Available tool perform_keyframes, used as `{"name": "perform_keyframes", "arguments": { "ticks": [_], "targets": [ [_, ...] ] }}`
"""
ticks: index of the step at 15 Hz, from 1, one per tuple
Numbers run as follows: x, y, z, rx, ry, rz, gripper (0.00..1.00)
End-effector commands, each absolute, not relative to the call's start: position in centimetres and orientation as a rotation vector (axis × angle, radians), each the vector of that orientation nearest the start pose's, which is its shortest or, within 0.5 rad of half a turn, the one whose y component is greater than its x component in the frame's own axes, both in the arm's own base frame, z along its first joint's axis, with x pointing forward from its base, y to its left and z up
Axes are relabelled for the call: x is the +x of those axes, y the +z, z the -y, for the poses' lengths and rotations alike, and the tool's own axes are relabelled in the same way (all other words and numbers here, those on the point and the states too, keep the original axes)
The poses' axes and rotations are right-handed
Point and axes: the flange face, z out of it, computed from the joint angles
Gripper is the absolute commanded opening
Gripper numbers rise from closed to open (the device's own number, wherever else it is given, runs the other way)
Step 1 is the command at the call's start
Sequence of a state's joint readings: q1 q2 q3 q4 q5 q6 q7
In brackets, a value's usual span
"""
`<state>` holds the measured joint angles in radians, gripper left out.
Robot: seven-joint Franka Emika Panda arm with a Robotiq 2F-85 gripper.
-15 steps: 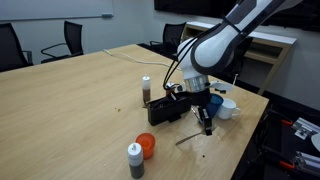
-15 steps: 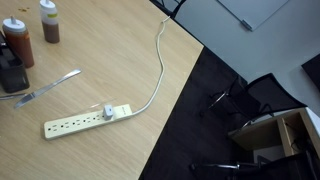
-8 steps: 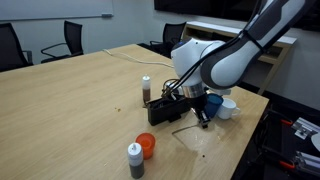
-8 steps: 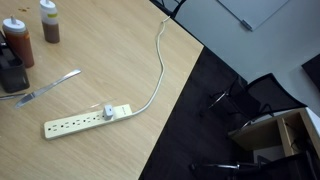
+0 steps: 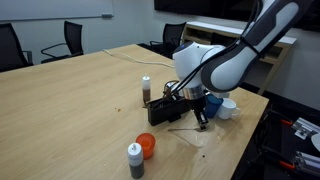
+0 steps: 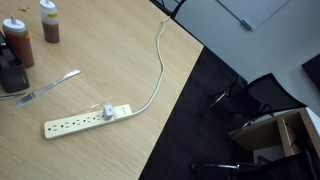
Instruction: Take the fork from the rack and put it on the table
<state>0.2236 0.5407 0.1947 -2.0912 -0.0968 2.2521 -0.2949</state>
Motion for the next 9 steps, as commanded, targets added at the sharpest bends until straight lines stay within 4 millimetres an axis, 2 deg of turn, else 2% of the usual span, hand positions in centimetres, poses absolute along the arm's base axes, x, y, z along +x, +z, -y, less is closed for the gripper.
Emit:
{"name": "perform_keyframes", "arguments": {
  "ticks": [1, 5, 8, 9],
  "targets": [
    [49.02, 13.63, -21.44, -2.806, 0.575, 1.082, 0.35],
    [49.12, 13.16, -20.87, -2.789, 0.592, 0.984, 0.6],
    [49.56, 13.85, -20.56, -2.792, 0.577, 0.929, 0.81],
    [49.41, 13.19, -20.73, -2.81, 0.588, 0.957, 0.62]
  ]
}}
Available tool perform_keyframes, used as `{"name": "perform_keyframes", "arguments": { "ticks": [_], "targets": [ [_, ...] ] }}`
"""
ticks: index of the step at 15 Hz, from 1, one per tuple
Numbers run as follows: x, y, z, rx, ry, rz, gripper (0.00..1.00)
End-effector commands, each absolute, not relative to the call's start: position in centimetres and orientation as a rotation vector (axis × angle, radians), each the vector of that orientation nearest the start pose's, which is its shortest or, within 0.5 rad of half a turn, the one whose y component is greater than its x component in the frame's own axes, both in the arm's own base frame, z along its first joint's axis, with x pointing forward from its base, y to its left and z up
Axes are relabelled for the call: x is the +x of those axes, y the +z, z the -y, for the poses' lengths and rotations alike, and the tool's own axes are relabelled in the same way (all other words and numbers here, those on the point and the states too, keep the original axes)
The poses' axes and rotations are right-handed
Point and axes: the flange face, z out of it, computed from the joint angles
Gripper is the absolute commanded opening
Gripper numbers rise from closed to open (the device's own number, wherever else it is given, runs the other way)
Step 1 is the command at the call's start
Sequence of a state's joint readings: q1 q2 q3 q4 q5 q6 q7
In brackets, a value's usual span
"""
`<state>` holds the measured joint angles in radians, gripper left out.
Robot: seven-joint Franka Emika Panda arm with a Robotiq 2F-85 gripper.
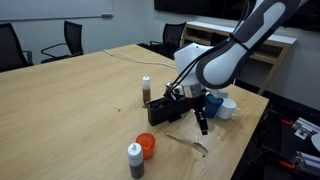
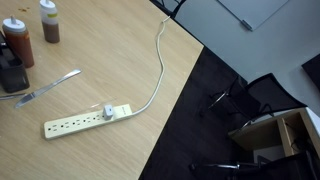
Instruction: Take the fork from the rack and put it on the table
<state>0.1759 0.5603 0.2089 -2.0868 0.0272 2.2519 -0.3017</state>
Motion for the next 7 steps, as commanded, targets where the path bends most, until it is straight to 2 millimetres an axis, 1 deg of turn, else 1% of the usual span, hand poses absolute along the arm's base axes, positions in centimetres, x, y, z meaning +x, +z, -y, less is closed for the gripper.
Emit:
{"name": "perform_keyframes", "arguments": {
  "ticks": [1, 3, 7],
  "targets": [
    [49.57, 13.36, -20.67, -2.81, 0.581, 0.947, 0.7],
    [49.62, 13.42, -20.63, -2.81, 0.58, 0.943, 0.81],
    [49.6, 13.42, -20.68, -2.809, 0.58, 0.944, 0.81]
  ]
}}
